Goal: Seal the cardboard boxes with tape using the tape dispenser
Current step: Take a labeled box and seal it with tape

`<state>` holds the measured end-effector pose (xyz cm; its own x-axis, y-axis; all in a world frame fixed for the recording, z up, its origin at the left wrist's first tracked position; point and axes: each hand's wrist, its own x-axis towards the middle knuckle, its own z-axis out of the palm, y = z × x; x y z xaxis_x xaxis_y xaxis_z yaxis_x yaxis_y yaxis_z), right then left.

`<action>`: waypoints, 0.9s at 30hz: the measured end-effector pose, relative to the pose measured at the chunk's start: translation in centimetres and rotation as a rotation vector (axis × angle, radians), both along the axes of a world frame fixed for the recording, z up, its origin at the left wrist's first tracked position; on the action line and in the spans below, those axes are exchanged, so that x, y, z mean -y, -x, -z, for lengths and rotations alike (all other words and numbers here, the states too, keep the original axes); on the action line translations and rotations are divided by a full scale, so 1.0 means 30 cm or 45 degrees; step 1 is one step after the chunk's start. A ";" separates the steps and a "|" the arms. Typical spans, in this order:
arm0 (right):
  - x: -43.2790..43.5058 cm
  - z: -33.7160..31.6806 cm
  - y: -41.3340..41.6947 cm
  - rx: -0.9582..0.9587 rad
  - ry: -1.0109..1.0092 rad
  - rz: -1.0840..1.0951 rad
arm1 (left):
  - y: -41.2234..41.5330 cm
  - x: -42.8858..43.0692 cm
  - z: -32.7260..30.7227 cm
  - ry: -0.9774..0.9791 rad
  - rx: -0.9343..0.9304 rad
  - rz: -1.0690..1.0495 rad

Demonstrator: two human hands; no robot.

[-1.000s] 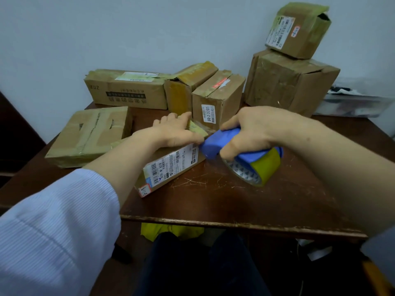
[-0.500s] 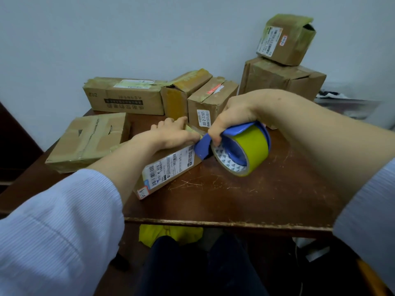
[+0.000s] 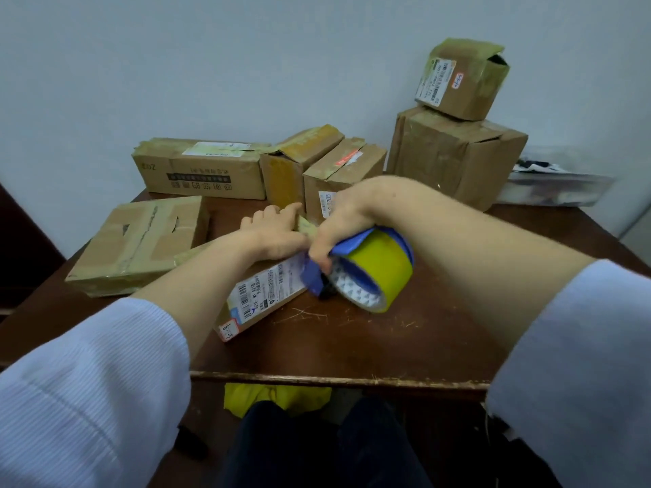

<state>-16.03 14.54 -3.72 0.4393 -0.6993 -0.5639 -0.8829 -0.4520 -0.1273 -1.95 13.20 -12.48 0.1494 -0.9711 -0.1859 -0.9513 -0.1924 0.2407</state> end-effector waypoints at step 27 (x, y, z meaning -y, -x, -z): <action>0.044 0.298 0.014 0.959 0.174 0.741 | -0.001 -0.045 -0.002 0.289 -0.273 -0.413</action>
